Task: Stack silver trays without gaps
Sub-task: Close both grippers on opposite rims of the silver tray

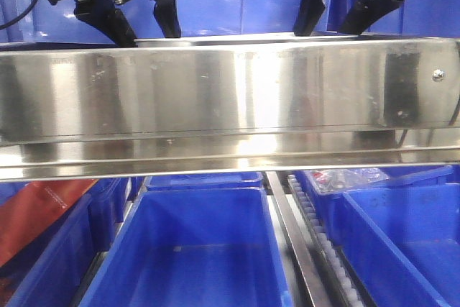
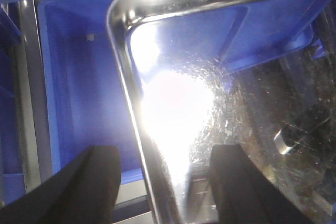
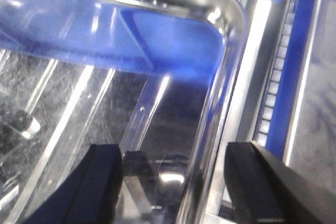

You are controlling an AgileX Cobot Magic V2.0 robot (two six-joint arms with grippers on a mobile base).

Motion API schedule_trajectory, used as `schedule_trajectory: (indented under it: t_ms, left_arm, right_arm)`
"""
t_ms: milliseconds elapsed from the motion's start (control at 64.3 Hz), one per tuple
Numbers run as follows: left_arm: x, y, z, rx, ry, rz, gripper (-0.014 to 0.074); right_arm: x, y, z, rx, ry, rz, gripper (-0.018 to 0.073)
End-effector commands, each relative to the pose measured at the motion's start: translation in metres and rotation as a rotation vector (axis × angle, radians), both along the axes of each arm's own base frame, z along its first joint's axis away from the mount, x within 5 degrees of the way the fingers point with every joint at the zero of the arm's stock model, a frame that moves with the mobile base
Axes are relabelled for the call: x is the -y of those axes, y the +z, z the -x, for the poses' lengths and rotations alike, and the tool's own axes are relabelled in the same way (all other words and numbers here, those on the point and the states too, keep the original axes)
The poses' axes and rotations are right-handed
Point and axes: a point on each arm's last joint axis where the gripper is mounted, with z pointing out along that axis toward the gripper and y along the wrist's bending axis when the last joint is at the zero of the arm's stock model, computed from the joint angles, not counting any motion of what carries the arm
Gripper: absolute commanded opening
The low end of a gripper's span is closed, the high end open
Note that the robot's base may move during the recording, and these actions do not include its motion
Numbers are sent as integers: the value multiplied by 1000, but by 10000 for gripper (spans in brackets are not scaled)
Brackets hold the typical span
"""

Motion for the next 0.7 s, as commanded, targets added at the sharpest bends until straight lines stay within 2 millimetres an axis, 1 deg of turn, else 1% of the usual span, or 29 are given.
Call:
schedule_trajectory:
  t_ms: [0, 451, 560, 684]
  left_arm:
    - [3, 4, 1, 16, -3, 19, 302]
    - [3, 4, 1, 15, -3, 18, 294]
    - [3, 4, 1, 16, -3, 18, 266]
    - [3, 4, 1, 16, -3, 18, 213]
  right_arm:
    - [-1, 2, -3, 29, 3, 3, 316]
    - [-1, -1, -4, 19, 5, 5, 312]
    - [-1, -1, -4, 19, 4, 5, 254]
    - [-1, -1, -4, 19, 4, 5, 171]
